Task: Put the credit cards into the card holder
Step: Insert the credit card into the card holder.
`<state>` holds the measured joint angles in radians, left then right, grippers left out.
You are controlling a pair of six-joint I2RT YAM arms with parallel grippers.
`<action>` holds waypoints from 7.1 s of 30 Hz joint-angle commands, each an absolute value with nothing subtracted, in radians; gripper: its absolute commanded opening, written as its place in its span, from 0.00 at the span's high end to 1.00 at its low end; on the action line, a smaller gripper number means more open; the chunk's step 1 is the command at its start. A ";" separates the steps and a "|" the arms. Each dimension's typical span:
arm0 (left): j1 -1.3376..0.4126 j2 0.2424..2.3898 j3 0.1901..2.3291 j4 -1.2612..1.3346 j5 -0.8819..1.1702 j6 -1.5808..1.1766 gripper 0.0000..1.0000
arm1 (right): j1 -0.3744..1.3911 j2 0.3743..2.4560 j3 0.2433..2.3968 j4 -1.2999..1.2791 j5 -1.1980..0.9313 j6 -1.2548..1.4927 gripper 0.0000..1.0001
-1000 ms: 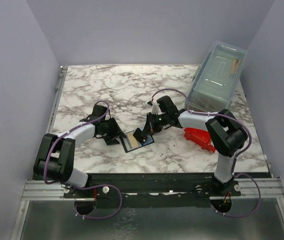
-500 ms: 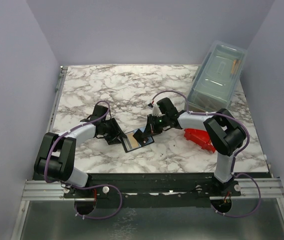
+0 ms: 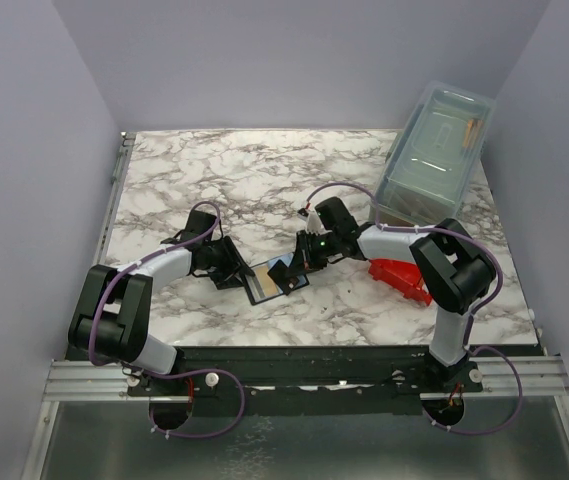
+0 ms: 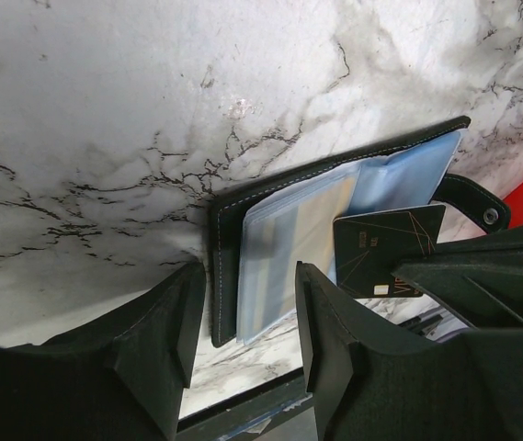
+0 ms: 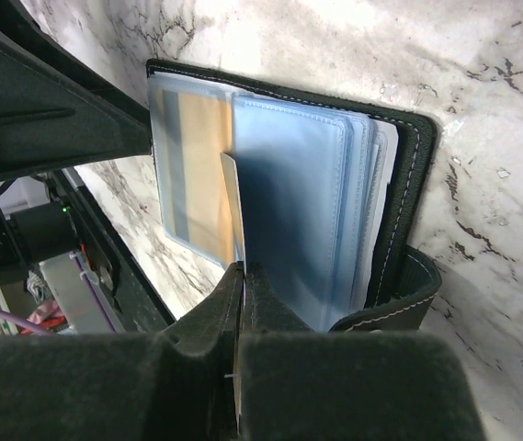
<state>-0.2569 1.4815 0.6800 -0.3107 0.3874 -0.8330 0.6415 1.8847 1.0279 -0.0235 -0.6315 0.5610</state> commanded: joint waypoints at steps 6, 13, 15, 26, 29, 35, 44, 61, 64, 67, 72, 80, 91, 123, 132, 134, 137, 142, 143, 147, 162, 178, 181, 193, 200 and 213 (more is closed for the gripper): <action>-0.265 1.534 0.628 -0.339 0.317 -0.803 0.52 | 0.640 1.905 1.035 -0.030 -0.602 0.565 1.00; -0.267 1.547 0.627 -0.328 0.325 -0.801 0.58 | 0.641 1.962 1.068 0.016 -0.646 0.582 1.00; -0.267 1.549 0.629 -0.327 0.327 -0.800 0.59 | 0.640 1.974 1.075 0.032 -0.658 0.586 1.00; -0.270 1.555 0.630 -0.323 0.339 -0.798 0.62 | 0.643 2.013 1.042 0.199 -0.702 0.660 1.00; -0.270 1.556 0.632 -0.321 0.341 -0.798 0.63 | 0.647 2.014 1.020 0.251 -0.682 0.688 1.00; -0.270 1.550 0.632 -0.319 0.339 -0.799 0.63 | 0.655 2.007 0.956 0.357 -0.640 0.764 1.00; -0.270 1.527 0.629 -0.314 0.337 -0.802 0.63 | 0.679 1.983 0.818 0.589 -0.559 0.923 1.00; -0.270 1.524 0.621 -0.307 0.337 -0.802 0.64 | 0.681 2.008 0.773 0.708 -0.499 0.892 1.00; -0.270 1.522 0.624 -0.307 0.339 -0.802 0.64 | 0.678 2.002 0.762 0.714 -0.483 0.900 1.00; -0.270 1.522 0.623 -0.308 0.342 -0.804 0.64 | 0.677 2.010 0.759 0.750 -0.492 0.934 1.00; -0.271 1.518 0.611 -0.285 0.357 -0.829 0.67 | 0.743 2.037 0.750 0.831 -0.445 1.027 1.00; -0.270 1.511 0.603 -0.251 0.370 -0.858 0.70 | 0.772 2.043 0.690 0.953 -0.423 1.091 1.00; -0.270 1.498 0.602 -0.280 0.367 -0.835 0.68 | 0.778 1.922 0.864 0.245 -0.278 0.847 0.64; -0.321 1.466 0.587 -0.279 0.549 -0.828 0.36 | 0.795 1.762 1.019 -0.153 -0.014 0.560 0.30; -0.352 1.505 0.611 -0.230 0.538 -0.842 0.48 | 0.781 1.733 1.016 -0.173 -0.005 0.530 0.27; -0.357 1.512 0.618 -0.224 0.538 -0.839 0.49 | 0.781 1.725 1.000 -0.166 0.019 0.535 0.29; -0.365 1.533 0.628 -0.214 0.544 -0.843 0.52 | 0.781 1.721 0.978 -0.151 0.017 0.551 0.41; -0.385 1.561 0.648 -0.191 0.541 -0.852 0.56 | 0.781 1.710 0.981 -0.173 0.043 0.532 0.30; -0.386 1.562 0.652 -0.187 0.538 -0.854 0.57 | 0.781 1.706 0.986 -0.179 0.050 0.528 0.29; -0.388 1.572 0.670 -0.181 0.531 -0.855 0.59 | 0.780 1.692 1.008 -0.204 0.069 0.520 0.28; -0.402 1.614 0.698 -0.161 0.540 -0.857 0.63 | 0.757 1.674 0.930 -0.185 0.089 0.545 0.43; -0.425 1.696 0.717 -0.118 0.550 -0.863 0.71 | 0.740 1.747 0.887 -0.037 -0.113 0.545 0.63; -0.424 1.692 0.702 -0.112 0.548 -0.868 0.72 | 0.742 1.764 0.892 0.030 -0.196 0.561 0.67; -0.384 1.582 0.645 -0.145 0.510 -0.869 0.73 | 0.742 1.738 0.871 0.169 -0.354 0.674 0.67; -0.342 1.478 0.652 -0.242 0.464 -0.821 0.71 | 0.742 1.697 0.917 -0.054 -0.195 0.603 0.56; -0.330 1.262 0.787 -0.391 0.318 -0.701 0.48 | 0.808 1.879 1.095 0.037 -0.381 0.606 0.53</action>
